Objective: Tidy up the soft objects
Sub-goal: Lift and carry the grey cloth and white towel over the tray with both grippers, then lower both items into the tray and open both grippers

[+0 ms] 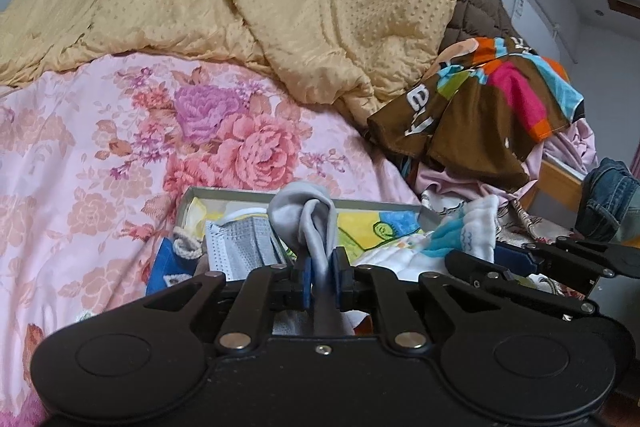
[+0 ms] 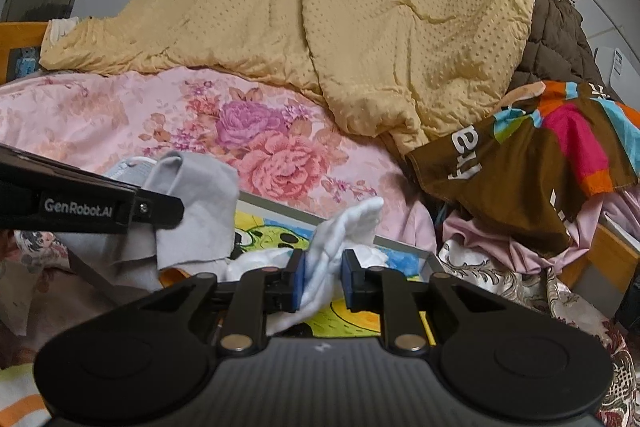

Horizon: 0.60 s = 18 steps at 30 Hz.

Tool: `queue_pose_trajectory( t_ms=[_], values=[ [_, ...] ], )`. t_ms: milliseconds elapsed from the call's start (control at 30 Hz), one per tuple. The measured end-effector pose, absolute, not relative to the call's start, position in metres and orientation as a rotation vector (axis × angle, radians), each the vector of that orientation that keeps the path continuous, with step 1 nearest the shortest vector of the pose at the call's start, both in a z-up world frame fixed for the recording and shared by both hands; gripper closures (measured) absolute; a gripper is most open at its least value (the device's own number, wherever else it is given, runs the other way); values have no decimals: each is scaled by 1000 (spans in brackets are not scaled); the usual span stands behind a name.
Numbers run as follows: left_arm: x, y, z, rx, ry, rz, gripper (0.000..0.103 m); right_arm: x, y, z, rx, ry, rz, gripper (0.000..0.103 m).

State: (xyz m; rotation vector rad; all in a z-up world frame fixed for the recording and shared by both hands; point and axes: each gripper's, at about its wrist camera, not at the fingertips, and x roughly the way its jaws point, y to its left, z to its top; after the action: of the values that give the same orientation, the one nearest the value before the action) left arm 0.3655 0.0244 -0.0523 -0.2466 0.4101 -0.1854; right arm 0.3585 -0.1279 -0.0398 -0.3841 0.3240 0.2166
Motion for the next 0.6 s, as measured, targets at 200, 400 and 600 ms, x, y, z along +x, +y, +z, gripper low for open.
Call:
queue_pose_trajectory(
  t_ms=[200,400,600],
  values=[
    [366,21,-53,-219,418,-169,87,361,-127,-47,-412,350,196,73],
    [365,20,-54,-222,417,-166,86,361,-128,-48,-414,355,186,68],
    [364,21,-53,-226,412,-158,72,362,-129,-47,-421,356,185,55]
  ],
)
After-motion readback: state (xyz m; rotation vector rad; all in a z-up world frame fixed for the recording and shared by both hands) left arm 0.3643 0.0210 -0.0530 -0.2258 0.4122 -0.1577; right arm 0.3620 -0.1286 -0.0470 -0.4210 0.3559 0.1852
